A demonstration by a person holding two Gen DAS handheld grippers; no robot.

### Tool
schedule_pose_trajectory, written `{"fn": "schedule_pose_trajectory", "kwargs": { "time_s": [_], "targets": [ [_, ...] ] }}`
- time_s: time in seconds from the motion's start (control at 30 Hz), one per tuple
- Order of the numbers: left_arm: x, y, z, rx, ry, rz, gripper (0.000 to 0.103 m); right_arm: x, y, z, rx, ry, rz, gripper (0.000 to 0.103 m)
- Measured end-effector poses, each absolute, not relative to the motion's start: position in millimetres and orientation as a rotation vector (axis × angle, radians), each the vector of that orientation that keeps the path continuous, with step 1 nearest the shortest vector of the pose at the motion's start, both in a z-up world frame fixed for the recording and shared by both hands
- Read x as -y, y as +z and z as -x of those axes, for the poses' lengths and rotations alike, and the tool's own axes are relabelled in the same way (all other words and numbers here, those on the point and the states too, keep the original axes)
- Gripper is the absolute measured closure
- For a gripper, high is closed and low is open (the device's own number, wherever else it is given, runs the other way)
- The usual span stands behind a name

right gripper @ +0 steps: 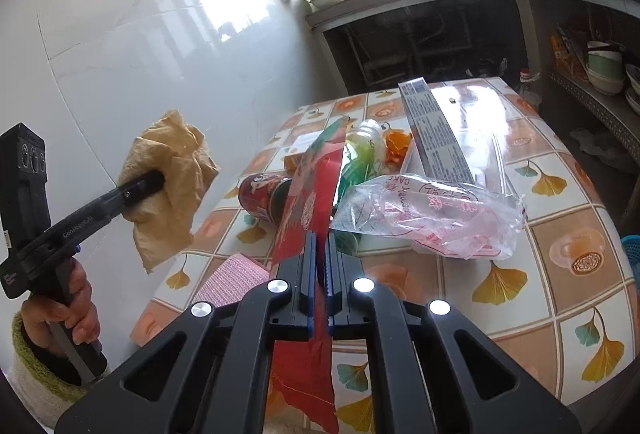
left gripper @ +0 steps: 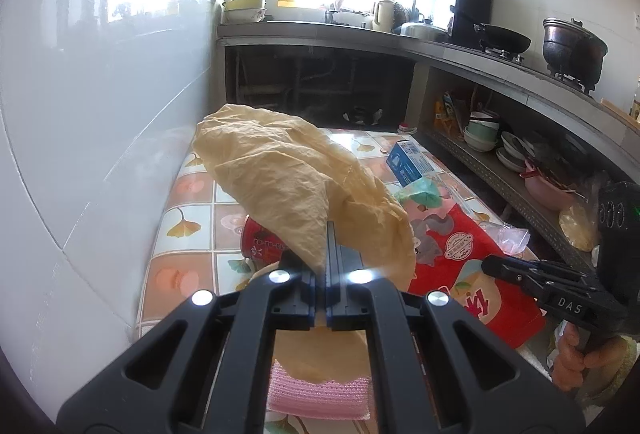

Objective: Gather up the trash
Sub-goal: 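Lift the brown paper and red snack bag up from the table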

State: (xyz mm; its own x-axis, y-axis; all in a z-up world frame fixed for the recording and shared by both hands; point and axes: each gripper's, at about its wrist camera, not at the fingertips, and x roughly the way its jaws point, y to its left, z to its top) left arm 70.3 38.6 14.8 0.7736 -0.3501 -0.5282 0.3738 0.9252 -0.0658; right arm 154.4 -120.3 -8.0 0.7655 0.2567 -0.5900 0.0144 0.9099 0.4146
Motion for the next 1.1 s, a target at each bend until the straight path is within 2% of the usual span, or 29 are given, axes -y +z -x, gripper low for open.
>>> {"fn": "schedule_pose_trajectory", "kwargs": {
  "time_s": [0.1, 0.3, 0.4, 0.47, 0.57, 0.73, 1.1],
  "targets": [
    [-34.2, 10.7, -73.7, -0.579, -0.403, -0.04, 0.101, 123.4, -17.2, -157.8, -0.723, 0.15, -0.432, 0.099],
    [-27.1, 0.9, -79.4, -0.604, -0.429, -0.03, 0.101, 142.7, -46.1, -170.7, -0.845, 0.188, -0.569, 0.089],
    [-27.0, -4.3, -84.1, -0.617, -0.436, -0.024, 0.101, 149.6, -57.9, -173.9, -0.901, 0.218, -0.615, 0.074],
    [-26.1, -7.6, -87.4, -0.624, -0.437, -0.021, 0.101, 154.7, -65.7, -174.4, -0.93, 0.239, -0.662, 0.06],
    [-23.4, -11.2, -91.8, -0.634, -0.439, -0.012, 0.101, 159.4, -77.1, -175.3, -0.983, 0.262, -0.702, 0.053],
    [-23.4, -15.0, -96.8, -0.641, -0.442, -0.009, 0.101, 158.4, -95.7, -171.2, -1.074, 0.296, -0.724, 0.052],
    [-18.4, -17.2, -101.8, -0.652, -0.446, -0.013, 0.101, 148.9, -95.3, -170.2, -1.035, 0.324, -0.671, 0.052]
  ]
}}
